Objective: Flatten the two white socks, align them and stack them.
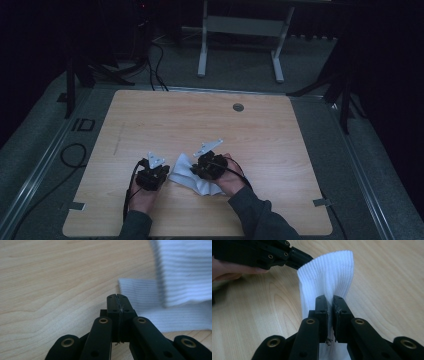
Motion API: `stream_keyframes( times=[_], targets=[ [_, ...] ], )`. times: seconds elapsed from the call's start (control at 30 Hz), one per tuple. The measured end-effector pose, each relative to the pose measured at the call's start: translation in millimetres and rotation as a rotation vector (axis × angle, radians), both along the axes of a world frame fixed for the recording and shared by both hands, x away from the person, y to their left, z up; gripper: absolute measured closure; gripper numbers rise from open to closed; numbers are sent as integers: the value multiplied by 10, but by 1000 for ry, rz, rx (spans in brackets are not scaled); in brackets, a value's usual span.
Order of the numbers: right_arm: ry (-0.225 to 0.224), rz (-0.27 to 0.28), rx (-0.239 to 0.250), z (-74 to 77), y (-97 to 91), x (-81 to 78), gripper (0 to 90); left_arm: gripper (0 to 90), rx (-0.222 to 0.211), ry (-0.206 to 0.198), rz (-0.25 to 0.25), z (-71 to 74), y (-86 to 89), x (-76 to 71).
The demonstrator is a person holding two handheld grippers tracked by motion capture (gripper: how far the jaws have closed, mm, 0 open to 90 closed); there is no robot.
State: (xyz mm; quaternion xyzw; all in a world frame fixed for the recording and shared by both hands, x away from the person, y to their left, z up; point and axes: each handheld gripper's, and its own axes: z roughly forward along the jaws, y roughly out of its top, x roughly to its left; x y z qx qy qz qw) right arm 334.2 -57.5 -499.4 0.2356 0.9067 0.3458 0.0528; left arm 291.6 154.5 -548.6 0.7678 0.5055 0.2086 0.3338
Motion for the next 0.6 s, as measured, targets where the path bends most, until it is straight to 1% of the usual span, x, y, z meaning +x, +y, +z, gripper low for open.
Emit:
stream_keyframes(
  times=[0.17, 0.33, 0.6],
  targets=[
    [28, -8, -31, -118, 82, 17, 833, 884, 8, 20, -1, -38, -24, 19],
    [45, -9, -55, -203, 146, 34, 833, 882, 17, 27, -8, -52, -44, 24],
    [76, -19, -57, -299, 198, 50, 831, 872, 25, 42, -6, -69, -46, 33]
  ],
)
